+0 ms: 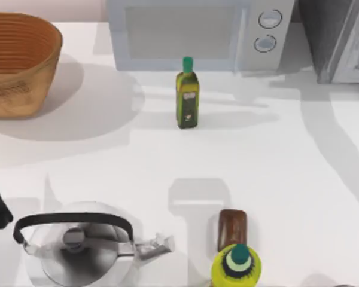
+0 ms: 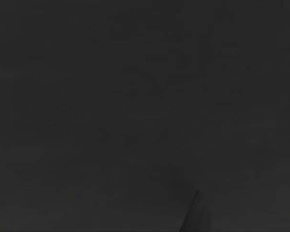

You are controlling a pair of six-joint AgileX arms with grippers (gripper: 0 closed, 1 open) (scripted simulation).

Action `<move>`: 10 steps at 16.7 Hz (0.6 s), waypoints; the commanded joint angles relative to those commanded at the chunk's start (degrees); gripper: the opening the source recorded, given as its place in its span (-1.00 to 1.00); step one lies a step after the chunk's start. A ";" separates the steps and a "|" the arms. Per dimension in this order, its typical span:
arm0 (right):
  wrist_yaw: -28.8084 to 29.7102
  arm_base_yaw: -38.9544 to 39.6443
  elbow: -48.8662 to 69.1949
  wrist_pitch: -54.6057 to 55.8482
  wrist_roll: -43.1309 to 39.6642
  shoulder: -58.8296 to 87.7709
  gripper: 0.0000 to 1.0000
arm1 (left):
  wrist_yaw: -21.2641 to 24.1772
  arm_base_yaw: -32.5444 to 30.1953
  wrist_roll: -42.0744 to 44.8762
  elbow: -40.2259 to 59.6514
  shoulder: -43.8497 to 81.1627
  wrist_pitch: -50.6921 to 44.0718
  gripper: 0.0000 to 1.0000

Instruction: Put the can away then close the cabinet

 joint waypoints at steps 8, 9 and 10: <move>3.82 1.46 0.58 -0.07 -0.62 -1.06 1.00 | 0.00 0.00 0.00 0.00 0.00 0.00 1.00; 3.50 1.31 1.10 0.19 -0.60 -0.73 1.00 | 0.00 0.00 0.00 0.00 0.00 0.00 1.00; 3.00 1.00 1.75 0.45 -0.62 0.04 1.00 | 0.00 0.00 0.00 0.00 0.00 0.00 1.00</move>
